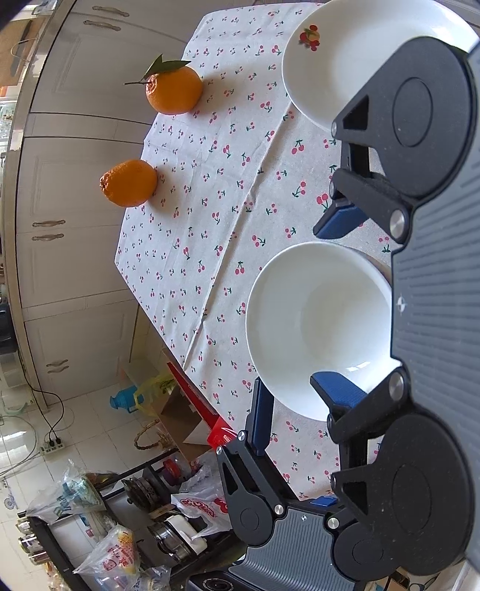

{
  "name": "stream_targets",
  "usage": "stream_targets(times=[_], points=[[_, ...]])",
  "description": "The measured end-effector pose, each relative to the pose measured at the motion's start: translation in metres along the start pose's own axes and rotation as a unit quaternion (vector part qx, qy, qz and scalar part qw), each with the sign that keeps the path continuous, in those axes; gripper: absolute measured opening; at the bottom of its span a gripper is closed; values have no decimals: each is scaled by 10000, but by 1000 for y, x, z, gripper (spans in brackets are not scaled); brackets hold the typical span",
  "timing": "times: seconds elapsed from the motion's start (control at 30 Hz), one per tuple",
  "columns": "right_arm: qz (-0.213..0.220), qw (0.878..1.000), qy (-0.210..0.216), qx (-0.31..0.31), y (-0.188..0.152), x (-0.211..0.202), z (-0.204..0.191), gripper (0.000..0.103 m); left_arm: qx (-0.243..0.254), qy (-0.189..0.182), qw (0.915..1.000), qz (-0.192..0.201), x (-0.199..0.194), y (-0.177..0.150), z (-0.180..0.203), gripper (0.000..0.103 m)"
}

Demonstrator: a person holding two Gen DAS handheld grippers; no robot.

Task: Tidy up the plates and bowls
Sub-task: 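Lower the bowl into the nested bowls and open the right gripper, then grip the three-bowl stack from opposite sides with both grippers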

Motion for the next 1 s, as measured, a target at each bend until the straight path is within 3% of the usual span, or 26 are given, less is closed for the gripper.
stream_targets(times=[0.23,0.43,0.7,0.87,1.0], points=[[56,9997,-96,-220,-5,-1,-9,97,69,38,9999,-75,-8,-10,-3,101],[327,9966,-466,-590,-6,-15,-17,103,48,95,9999,50,-19,-11,-9,101],[678,9884,-721,-1155,-24,-48,-24,103,207,80,9993,295,-33,-14,-15,101],[407,9862,-758,-1413,-57,-37,-28,103,278,111,9993,-217,-23,-33,-18,101],[133,9885,-685,-1342,-78,-16,-29,103,458,212,9979,-404,-12,-49,-17,101]])
Point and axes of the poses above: each gripper's, at about its wrist camera, not at the fingertips, and x roughly the way its jaws point, z to its right, y to its top, the point moved 8 cm from there along x, roughly the way its jaws point, and after that the axes turned 10 degrees about -x, right-handed, at the moved point
